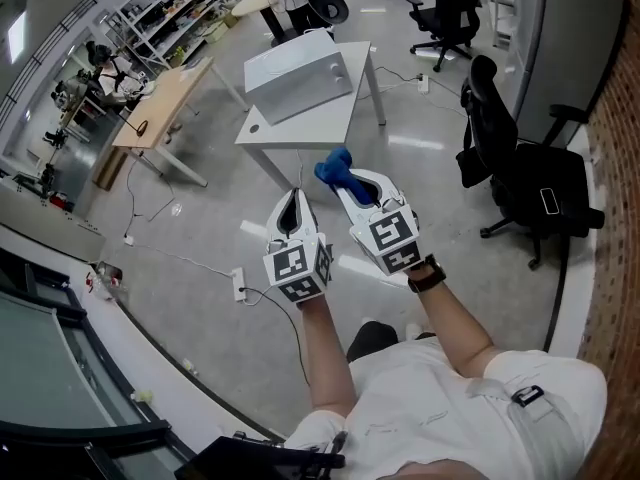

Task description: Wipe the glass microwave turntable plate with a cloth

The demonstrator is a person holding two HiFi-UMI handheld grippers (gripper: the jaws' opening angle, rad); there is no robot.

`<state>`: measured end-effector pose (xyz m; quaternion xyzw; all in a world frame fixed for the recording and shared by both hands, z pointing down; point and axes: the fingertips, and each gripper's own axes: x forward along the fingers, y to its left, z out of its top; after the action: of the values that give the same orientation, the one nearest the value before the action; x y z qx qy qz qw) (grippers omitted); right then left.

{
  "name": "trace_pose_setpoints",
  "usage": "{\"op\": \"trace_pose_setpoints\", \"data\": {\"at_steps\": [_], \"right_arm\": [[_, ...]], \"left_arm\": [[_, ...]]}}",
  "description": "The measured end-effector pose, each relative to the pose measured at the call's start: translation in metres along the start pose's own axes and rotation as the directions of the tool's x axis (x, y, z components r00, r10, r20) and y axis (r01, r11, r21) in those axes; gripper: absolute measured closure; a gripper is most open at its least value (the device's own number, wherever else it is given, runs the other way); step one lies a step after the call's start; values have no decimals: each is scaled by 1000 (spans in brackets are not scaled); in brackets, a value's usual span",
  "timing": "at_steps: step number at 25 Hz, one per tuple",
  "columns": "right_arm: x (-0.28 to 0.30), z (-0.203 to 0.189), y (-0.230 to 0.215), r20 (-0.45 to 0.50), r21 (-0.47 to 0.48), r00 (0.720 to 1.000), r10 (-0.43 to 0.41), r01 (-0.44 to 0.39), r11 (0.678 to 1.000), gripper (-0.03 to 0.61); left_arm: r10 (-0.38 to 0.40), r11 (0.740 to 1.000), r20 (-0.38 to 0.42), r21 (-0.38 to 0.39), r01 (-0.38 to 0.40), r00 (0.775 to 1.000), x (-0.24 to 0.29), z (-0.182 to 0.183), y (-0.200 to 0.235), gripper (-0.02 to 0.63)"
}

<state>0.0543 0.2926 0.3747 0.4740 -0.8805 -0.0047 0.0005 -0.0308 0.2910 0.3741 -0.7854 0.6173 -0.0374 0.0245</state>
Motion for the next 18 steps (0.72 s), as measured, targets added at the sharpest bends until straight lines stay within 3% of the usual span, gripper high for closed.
{"op": "trace_pose_setpoints", "data": {"at_steps": [5,9,12,18], "right_arm": [[33,-16,-28,-27,55,999,-20,22,998,520],[76,-27,-42,-26,31,999,35,-34,999,520],[114,-18,-51,18,-10,996,87,-86,996,521],[197,21,-73,98,-123,995,37,-25,992,523]], "left_arm": [[-26,999,-5,-27,26,1000,39,-12,10,614],[-4,1000,-18,-22,4,1000,83,-29,32,614],[5,999,-7,-35,-5,1000,122,-27,55,615],[9,999,66,-35,-7,998,195,9,116,615]]}}
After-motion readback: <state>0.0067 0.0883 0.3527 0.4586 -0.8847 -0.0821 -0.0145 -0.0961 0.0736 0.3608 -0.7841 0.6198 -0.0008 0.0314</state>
